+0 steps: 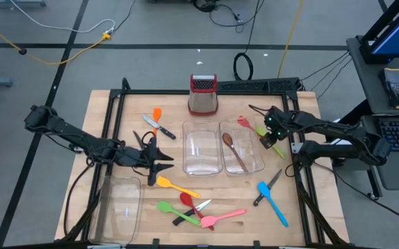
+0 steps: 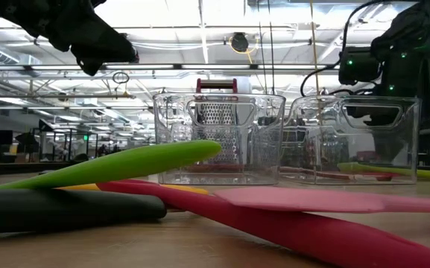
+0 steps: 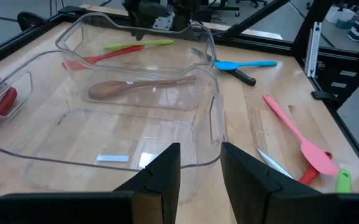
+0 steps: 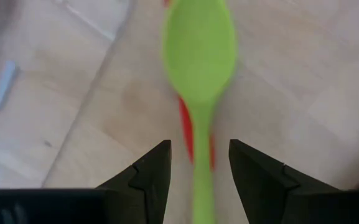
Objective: Pick & Place Kitchen Items
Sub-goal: Put the green serving spoon into the right transparent bin
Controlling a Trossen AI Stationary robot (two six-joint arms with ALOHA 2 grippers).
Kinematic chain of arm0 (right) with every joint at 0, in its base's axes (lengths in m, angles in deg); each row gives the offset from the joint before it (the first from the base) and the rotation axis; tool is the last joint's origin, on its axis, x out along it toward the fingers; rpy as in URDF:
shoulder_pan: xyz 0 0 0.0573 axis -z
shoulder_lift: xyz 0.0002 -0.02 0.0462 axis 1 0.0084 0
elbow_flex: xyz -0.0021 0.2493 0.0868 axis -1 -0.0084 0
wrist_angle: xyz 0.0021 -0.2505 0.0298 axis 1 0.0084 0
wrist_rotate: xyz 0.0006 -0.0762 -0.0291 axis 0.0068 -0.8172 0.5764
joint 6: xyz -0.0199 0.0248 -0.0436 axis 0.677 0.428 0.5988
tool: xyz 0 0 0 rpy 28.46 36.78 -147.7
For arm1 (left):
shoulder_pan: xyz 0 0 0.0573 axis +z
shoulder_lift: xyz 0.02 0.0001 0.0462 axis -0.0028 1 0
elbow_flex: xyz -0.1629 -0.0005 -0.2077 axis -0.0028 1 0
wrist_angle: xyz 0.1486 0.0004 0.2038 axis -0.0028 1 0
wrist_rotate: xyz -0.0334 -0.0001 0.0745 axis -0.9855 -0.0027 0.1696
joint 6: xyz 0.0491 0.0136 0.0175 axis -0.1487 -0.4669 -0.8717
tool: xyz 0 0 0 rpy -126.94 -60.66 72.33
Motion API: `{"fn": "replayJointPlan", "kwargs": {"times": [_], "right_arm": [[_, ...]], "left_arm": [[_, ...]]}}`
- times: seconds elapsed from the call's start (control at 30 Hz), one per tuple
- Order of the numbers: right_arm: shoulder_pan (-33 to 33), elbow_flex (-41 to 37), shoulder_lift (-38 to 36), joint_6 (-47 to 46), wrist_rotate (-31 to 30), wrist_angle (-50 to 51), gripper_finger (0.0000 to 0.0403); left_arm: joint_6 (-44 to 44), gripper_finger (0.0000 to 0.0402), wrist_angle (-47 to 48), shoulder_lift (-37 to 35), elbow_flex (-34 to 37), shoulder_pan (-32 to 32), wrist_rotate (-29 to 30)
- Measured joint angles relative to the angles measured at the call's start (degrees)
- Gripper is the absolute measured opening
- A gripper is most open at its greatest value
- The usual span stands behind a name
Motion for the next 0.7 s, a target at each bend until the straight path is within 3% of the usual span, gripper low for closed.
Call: {"fn": "replayJointPlan", "kwargs": {"times": [0.7], "right_arm": [[-1.8,-3.4,0.3,-2.1,-2.5,-3.9,0.0142]], "left_arm": [[0.0,0.0118,0.3,0.0,0.0,0.0,0.0]]}}
